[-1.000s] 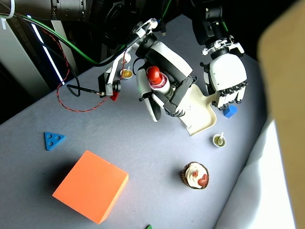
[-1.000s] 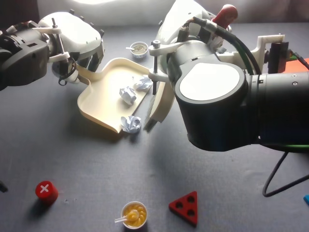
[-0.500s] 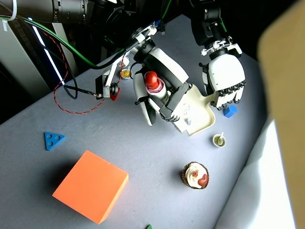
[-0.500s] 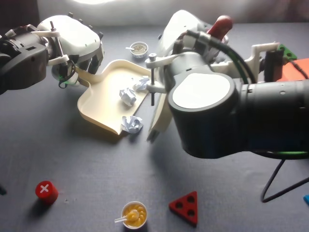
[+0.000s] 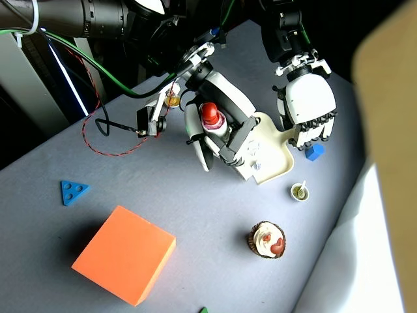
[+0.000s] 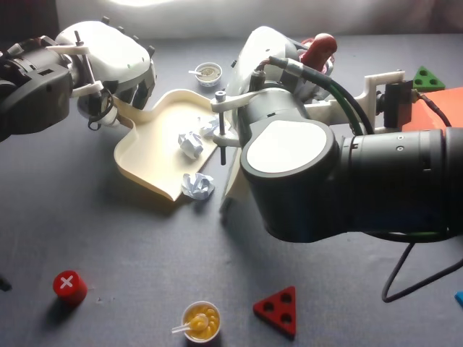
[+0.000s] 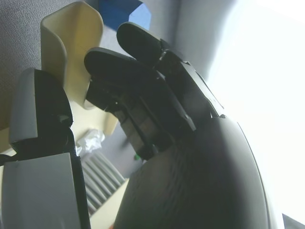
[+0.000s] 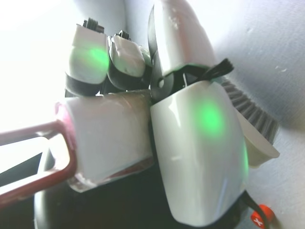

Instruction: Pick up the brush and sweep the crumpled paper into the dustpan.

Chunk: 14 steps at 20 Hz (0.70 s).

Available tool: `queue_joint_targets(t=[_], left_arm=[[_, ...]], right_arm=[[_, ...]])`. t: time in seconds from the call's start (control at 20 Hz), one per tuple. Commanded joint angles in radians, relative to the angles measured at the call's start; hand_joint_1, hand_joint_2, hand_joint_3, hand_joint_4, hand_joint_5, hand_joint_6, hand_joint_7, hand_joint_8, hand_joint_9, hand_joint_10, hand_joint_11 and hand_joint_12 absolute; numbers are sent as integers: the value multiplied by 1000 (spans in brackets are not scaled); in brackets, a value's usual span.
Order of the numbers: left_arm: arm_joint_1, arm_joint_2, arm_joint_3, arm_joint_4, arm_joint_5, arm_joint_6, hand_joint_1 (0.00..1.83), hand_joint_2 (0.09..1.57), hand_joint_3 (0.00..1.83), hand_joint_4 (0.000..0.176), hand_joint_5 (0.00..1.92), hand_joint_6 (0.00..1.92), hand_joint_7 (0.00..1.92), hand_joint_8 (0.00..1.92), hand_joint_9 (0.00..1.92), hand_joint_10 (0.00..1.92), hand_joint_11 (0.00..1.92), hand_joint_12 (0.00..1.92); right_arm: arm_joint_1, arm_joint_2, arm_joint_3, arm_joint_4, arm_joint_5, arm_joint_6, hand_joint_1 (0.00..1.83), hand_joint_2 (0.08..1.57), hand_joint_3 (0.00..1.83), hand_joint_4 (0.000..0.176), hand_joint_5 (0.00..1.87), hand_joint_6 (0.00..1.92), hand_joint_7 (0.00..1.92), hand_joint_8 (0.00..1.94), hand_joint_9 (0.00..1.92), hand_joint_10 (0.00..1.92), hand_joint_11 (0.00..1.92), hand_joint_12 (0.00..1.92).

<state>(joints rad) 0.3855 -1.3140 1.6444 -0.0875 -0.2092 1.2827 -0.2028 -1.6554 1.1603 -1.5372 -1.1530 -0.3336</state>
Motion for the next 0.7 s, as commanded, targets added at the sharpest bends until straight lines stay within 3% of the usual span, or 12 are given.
queue_joint_targets(t=[0.0, 0.65], left_arm=[[-2, 12, 2, -1, -110, 9, 1384, 1079, 0, 0, 1004, 909, 1098, 603, 979, 1187, 714, 1230], [-2, 15, -13, -4, -109, 17, 1385, 1076, 1, 0, 1003, 906, 1108, 599, 984, 1180, 715, 1244]], right_arm=[[8, 1, 3, -112, -33, -9, 1615, 1215, 2, 175, 956, 1921, 1037, 1941, 1233, 1921, 1417, 1921], [6, -33, 31, -217, -21, 89, 1616, 1219, 2, 176, 975, 1921, 1049, 1941, 1251, 1921, 1424, 1921]])
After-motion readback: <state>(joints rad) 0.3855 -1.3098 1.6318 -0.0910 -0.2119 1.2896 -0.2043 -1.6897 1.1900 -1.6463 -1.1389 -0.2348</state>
